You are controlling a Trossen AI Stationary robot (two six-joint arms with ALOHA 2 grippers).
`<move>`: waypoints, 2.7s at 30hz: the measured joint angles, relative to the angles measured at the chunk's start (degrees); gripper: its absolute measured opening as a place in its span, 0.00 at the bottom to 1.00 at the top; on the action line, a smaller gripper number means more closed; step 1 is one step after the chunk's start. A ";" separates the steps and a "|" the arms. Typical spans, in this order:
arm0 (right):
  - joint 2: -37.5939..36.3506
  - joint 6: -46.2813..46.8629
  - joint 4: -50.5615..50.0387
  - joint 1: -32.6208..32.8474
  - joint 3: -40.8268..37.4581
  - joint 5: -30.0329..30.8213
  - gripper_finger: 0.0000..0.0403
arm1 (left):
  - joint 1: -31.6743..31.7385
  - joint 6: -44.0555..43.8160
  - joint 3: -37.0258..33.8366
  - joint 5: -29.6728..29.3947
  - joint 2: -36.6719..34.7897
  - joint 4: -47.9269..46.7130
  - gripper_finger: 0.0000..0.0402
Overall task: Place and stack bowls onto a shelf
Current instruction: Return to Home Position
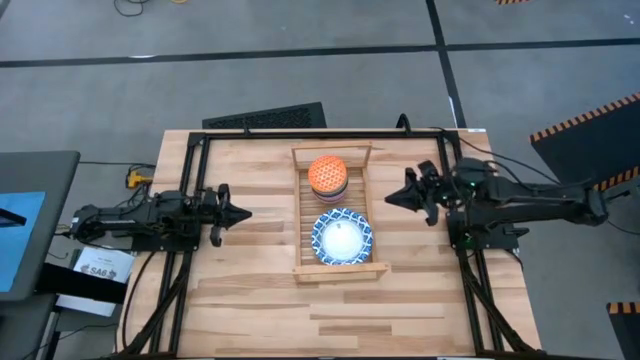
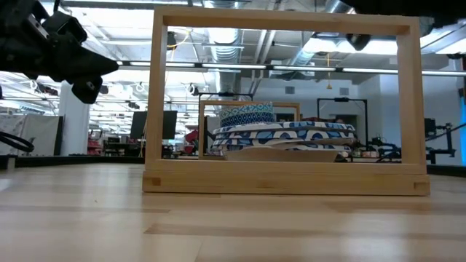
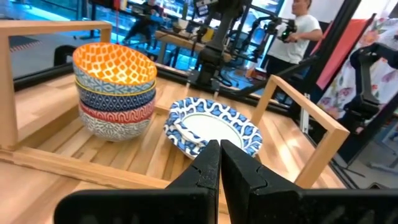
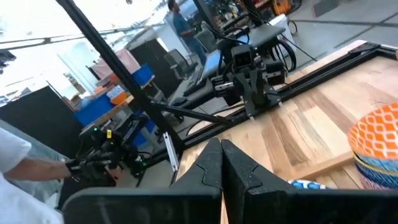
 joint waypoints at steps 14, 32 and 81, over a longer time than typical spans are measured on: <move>-15.95 -4.31 15.79 11.23 -21.71 10.74 0.04 | 0.00 0.12 -0.09 -0.25 0.02 0.00 0.00; -38.22 -14.61 -6.11 12.20 -29.27 10.80 0.04 | 0.00 0.12 -0.13 -0.26 0.08 0.06 0.00; -37.68 -17.06 -7.33 12.26 -29.33 12.07 0.20 | -0.15 0.12 -0.15 -0.67 0.15 0.11 0.00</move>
